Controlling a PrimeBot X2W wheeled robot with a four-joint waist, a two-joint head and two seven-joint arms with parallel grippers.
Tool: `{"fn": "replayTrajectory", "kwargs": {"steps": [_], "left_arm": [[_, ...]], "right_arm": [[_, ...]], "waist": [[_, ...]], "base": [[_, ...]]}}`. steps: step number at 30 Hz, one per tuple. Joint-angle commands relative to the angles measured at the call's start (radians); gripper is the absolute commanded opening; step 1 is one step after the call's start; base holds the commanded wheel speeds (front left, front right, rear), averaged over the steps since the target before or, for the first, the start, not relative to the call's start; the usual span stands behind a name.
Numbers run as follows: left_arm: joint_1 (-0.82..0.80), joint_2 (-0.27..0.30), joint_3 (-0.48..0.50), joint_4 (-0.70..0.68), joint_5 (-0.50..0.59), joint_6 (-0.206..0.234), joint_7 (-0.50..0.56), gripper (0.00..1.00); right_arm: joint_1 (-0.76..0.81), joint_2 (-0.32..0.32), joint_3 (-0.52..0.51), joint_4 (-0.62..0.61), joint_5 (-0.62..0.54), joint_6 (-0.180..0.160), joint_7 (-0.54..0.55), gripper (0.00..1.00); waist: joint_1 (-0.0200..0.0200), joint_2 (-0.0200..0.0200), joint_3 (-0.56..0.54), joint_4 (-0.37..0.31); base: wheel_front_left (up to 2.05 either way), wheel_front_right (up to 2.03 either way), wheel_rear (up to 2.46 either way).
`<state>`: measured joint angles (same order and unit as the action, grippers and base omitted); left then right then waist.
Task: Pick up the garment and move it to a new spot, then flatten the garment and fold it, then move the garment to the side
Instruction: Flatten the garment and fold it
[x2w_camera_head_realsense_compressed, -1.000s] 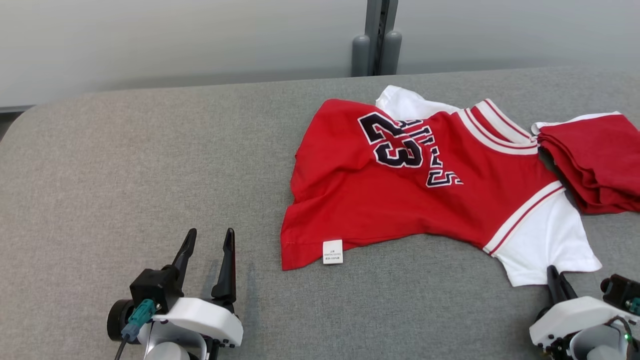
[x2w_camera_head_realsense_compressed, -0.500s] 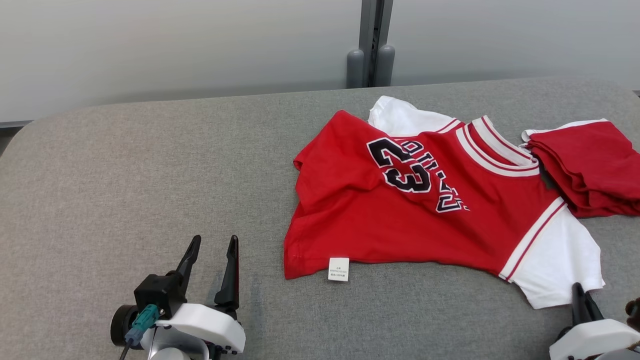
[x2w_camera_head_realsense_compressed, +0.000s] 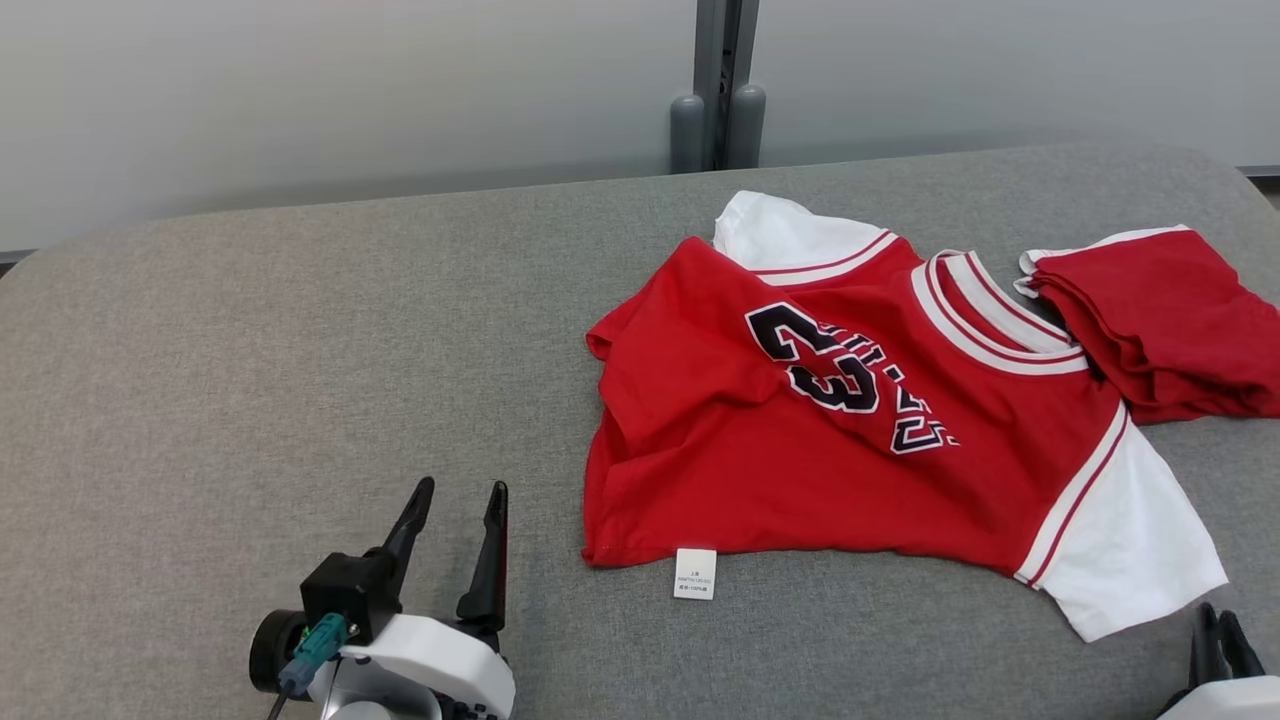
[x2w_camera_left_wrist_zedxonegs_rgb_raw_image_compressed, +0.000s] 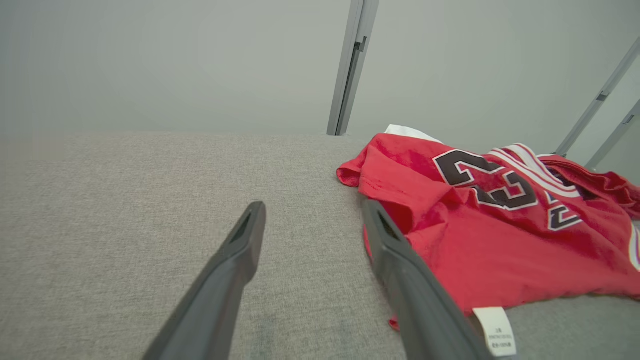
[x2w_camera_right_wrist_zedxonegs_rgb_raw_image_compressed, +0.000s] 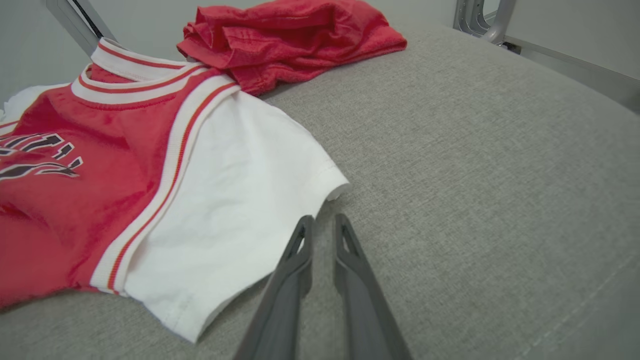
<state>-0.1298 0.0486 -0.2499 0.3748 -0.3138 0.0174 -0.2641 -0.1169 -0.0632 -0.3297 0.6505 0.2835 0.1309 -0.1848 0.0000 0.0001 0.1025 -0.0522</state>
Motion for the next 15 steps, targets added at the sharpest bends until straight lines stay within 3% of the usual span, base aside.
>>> {"fn": "replayTrajectory", "kwargs": {"steps": [1,2,3,10,15], "left_arm": [[-0.003,0.004,-0.013,0.005,-0.007,-0.006,0.0,1.0],[-0.005,0.004,-0.02,0.007,-0.01,-0.006,0.0,1.0],[-0.006,0.004,-0.026,0.007,-0.017,-0.008,0.0,1.0],[-0.028,0.004,-0.083,0.036,-0.075,-0.02,0.0,1.0],[-0.102,0.004,-0.168,0.094,-0.151,-0.039,0.044,1.0]], "right_arm": [[0.016,0.0,-0.012,-0.012,-0.005,0.0,0.009,0.51],[0.02,0.001,-0.019,-0.016,-0.003,0.0,0.011,0.9],[0.025,0.002,-0.024,-0.02,0.001,0.0,0.014,1.0],[0.046,0.004,-0.062,-0.089,0.001,0.0,-0.003,1.0],[0.06,-0.011,-0.107,-0.221,-0.033,0.0,-0.002,1.0]], "waist": [[0.0,-0.0001,0.0,-0.006],[0.0,-0.0001,0.0,-0.008],[0.0,-0.0001,-0.001,-0.011],[0.0,-0.0001,-0.002,-0.029],[0.0,-0.0001,-0.005,-0.051]], "base": [[0.0,0.0,0.0],[0.0,0.0,0.0],[0.0,0.0,0.0],[0.0,0.0,0.0],[0.0,0.0,0.0]]}}
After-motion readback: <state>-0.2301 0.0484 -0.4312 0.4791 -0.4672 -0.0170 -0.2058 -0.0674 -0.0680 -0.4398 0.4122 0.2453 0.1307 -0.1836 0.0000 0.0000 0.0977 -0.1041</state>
